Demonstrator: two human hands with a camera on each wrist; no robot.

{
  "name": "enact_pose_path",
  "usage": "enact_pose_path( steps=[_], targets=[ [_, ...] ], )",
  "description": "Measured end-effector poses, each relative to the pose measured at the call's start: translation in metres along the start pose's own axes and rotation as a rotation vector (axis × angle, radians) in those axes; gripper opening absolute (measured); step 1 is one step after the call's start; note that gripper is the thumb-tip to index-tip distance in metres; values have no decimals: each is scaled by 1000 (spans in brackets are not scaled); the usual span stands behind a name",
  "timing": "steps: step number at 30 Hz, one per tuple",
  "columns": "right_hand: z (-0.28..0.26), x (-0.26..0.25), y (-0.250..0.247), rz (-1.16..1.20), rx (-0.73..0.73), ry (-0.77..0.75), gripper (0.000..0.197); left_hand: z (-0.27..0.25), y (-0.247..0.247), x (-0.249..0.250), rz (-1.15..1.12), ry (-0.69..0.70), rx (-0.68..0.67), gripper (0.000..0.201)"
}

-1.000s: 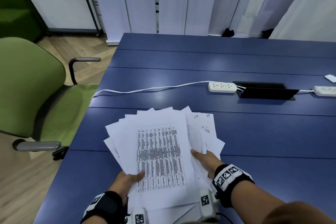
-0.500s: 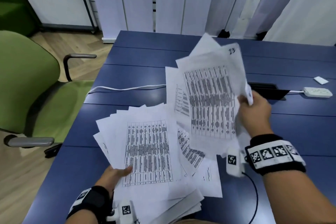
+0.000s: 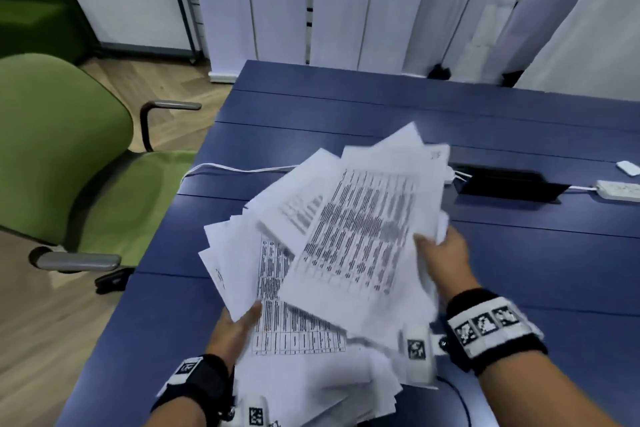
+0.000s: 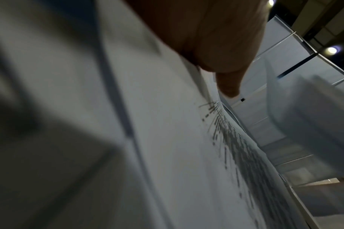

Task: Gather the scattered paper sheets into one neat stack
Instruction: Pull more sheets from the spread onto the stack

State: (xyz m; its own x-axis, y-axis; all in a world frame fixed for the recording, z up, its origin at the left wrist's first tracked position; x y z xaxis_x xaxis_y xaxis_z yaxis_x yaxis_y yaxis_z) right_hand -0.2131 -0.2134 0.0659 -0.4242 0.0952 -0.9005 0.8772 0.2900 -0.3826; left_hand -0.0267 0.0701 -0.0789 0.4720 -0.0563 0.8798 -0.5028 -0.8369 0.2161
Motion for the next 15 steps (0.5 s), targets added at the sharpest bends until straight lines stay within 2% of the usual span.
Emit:
enact_pose_path(
  steps=[2, 4, 7, 9, 11, 13, 15],
  targets=[
    [-17, 33, 24, -14, -125, 114, 32, 3, -1, -1, -44, -5, 5, 95],
    [-31, 67, 42, -9, -260, 277, 37, -1, 1, 3, -95, -65, -9, 96],
    [-49, 89, 49, -89, -383, 424, 33, -4, -4, 3, -43, -67, 2, 76],
    [-55, 90, 46, -151, -428, 422, 52, -3, -6, 0, 3, -40, 12, 68],
    [-52, 90, 41, -159, -425, 347, 63, -3, -5, 0, 21, -35, 28, 53],
    [-43, 92, 37, -153, -331, 248, 64, 0, -7, -4, 22, -75, 22, 46],
    [-34, 90, 38, -172, -243, 174, 45, 2, -8, -3, 21, -115, -10, 39]
  ],
)
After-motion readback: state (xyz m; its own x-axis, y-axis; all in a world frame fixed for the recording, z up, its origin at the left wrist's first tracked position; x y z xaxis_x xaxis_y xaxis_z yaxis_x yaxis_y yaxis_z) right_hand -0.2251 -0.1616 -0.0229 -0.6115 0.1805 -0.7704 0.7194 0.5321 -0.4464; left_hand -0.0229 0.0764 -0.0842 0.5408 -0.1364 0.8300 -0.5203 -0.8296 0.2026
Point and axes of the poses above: each hand's wrist, its own z-axis towards the middle knuckle, its own y-axis out of the palm, x = y × z, the point moved 2 cm from there along z, towards the middle knuckle, and after that the axes turned 3 degrees about y, right-handed, at the moved point
